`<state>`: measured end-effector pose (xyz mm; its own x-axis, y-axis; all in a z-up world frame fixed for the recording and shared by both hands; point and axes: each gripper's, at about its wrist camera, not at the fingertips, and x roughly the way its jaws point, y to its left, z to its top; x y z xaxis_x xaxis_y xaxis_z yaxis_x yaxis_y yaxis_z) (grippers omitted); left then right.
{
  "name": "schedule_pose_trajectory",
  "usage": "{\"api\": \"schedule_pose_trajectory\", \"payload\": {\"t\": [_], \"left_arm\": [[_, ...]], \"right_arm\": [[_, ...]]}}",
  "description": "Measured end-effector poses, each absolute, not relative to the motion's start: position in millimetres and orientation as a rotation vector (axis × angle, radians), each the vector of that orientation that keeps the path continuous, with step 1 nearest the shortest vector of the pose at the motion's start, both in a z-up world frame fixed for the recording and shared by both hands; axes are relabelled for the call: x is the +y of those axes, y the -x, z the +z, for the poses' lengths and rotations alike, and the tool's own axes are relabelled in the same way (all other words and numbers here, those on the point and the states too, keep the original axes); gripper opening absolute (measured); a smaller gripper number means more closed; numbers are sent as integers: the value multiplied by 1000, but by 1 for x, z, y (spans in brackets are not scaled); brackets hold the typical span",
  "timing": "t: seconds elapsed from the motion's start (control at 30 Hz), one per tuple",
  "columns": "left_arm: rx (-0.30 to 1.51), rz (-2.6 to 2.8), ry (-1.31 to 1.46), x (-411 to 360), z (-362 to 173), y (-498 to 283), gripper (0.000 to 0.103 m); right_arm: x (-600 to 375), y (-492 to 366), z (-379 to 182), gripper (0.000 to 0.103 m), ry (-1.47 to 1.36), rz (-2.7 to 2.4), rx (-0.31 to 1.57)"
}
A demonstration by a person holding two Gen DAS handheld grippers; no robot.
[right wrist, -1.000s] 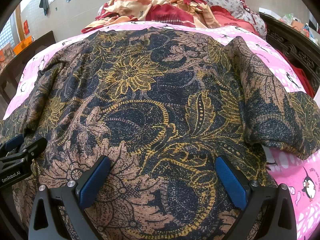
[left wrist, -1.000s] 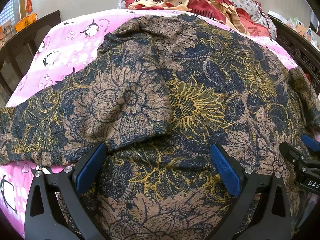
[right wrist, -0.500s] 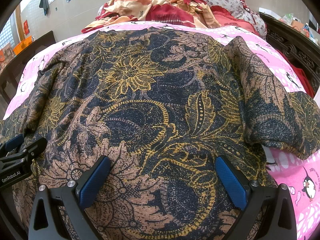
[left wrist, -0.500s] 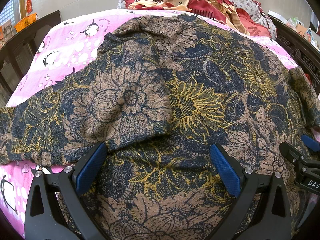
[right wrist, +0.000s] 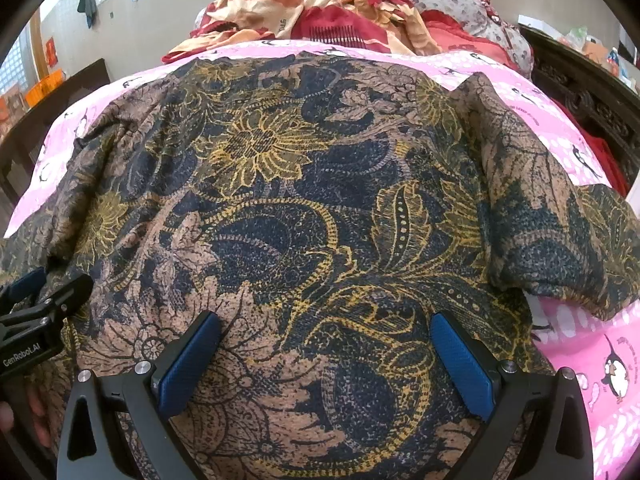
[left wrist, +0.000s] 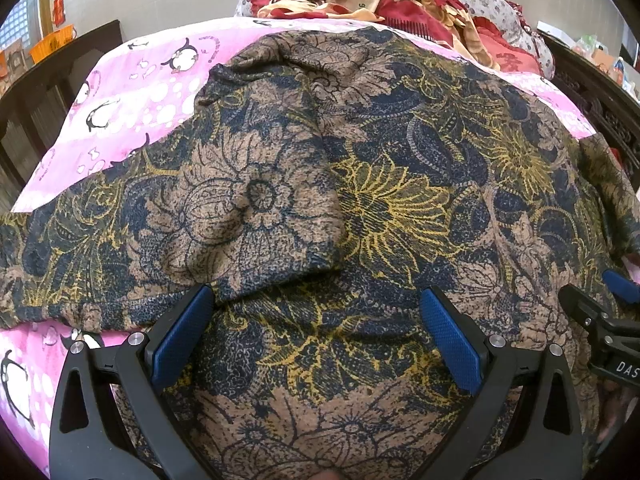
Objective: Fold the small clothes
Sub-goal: 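Grasp the sleeve cuff of the floral shirt with the left gripper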
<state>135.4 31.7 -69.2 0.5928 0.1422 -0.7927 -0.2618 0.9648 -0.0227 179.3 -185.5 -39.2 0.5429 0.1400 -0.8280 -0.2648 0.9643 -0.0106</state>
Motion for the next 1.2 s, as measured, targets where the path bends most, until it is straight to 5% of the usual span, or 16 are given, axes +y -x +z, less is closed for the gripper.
{"api": "schedule_pose_trajectory", "payload": {"t": [0.2, 0.33, 0.73, 1.0, 1.2], "left_arm": [[926, 230, 146, 38, -63, -134, 101], [879, 253, 200, 37, -14, -99, 98], [832, 246, 135, 25, 57, -15, 98], [922, 282, 145, 69, 28, -9, 98], [996, 225, 464, 149, -18, 10, 98]], "right_arm": [[-192, -176, -36, 103, 141, 291, 977], [-194, -150, -21, 102, 148, 277, 1033], [-189, -8, 69, 101, 150, 352, 716], [-175, -21, 71, 101, 174, 377, 668], [-180, -62, 41, 101, 254, 387, 700]]}}
